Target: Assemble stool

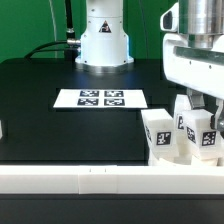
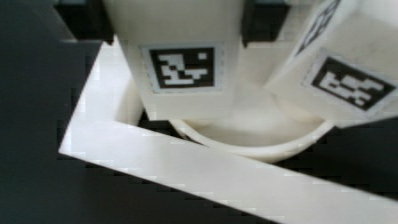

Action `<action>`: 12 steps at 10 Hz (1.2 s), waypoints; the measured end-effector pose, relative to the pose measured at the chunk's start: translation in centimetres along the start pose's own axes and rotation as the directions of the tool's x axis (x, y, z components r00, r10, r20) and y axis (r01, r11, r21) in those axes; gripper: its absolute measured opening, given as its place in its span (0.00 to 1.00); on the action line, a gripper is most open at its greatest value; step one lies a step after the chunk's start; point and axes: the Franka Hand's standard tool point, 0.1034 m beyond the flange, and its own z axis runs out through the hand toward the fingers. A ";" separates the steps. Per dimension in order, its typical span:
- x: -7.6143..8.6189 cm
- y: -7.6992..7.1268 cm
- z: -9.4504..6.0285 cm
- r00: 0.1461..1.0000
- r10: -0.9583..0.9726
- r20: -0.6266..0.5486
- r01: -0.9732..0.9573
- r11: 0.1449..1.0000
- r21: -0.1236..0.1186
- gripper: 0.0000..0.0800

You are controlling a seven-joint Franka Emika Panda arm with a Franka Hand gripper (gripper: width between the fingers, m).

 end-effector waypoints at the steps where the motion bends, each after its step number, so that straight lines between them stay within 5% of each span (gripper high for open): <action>1: -0.1 0.0 0.0 0.998 0.058 0.003 -0.058 0.998 -0.003 0.43; 8: -0.4 -0.3 0.0 0.832 0.554 0.031 -0.554 0.832 -0.011 0.43; 12: -0.5 -0.4 0.0 0.772 0.633 0.060 -0.633 0.774 -0.019 0.43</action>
Offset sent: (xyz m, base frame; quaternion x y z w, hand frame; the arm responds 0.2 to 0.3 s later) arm 0.0160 0.0114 0.0005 0.0036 0.0004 0.2228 0.9749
